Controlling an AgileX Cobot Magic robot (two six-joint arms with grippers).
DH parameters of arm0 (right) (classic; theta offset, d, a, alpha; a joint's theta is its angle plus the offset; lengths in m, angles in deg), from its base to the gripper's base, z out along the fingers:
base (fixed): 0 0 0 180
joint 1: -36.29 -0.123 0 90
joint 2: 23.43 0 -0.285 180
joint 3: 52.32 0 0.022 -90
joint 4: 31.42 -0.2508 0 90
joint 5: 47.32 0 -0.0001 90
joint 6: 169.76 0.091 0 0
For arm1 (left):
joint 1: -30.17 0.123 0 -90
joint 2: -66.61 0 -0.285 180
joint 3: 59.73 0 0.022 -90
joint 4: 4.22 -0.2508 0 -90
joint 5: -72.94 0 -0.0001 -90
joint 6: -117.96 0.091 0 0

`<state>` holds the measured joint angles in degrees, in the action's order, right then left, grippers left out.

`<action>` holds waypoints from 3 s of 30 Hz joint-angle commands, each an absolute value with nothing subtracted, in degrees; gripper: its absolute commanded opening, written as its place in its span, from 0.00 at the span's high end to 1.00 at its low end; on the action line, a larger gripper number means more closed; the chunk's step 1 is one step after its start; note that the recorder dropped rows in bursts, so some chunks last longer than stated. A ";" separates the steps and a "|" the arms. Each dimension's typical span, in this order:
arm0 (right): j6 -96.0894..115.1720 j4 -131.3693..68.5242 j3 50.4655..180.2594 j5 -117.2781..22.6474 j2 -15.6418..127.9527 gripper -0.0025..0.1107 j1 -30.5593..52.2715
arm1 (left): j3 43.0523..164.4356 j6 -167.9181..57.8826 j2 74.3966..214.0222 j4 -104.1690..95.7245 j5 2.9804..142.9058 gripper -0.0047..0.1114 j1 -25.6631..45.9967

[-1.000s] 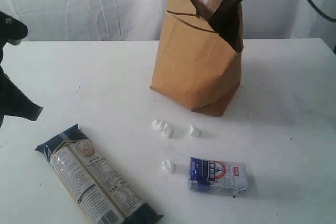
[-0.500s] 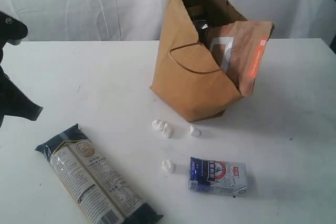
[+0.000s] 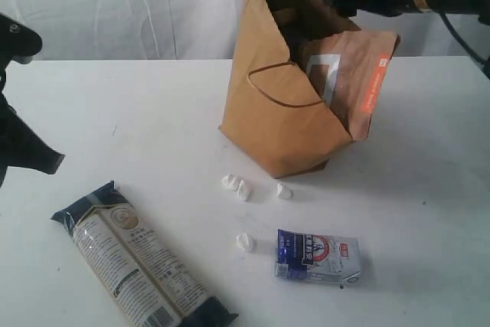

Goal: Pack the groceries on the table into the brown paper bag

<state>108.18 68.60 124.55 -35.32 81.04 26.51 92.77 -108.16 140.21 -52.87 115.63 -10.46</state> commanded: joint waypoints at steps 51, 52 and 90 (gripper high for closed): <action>107.65 68.52 133.05 -35.60 80.18 0.46 27.02 | 92.41 -108.51 139.72 -49.25 114.52 0.96 -10.51; 107.65 68.52 132.46 -35.59 79.58 0.46 27.17 | 92.41 -108.51 139.72 -49.25 114.52 0.96 -10.51; 115.71 68.52 91.08 1.34 66.69 0.98 44.96 | 90.71 -82.12 138.98 -12.53 124.78 0.96 10.22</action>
<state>112.74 68.23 91.29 -6.53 67.89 44.66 88.60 -94.32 139.58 -19.75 119.99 5.98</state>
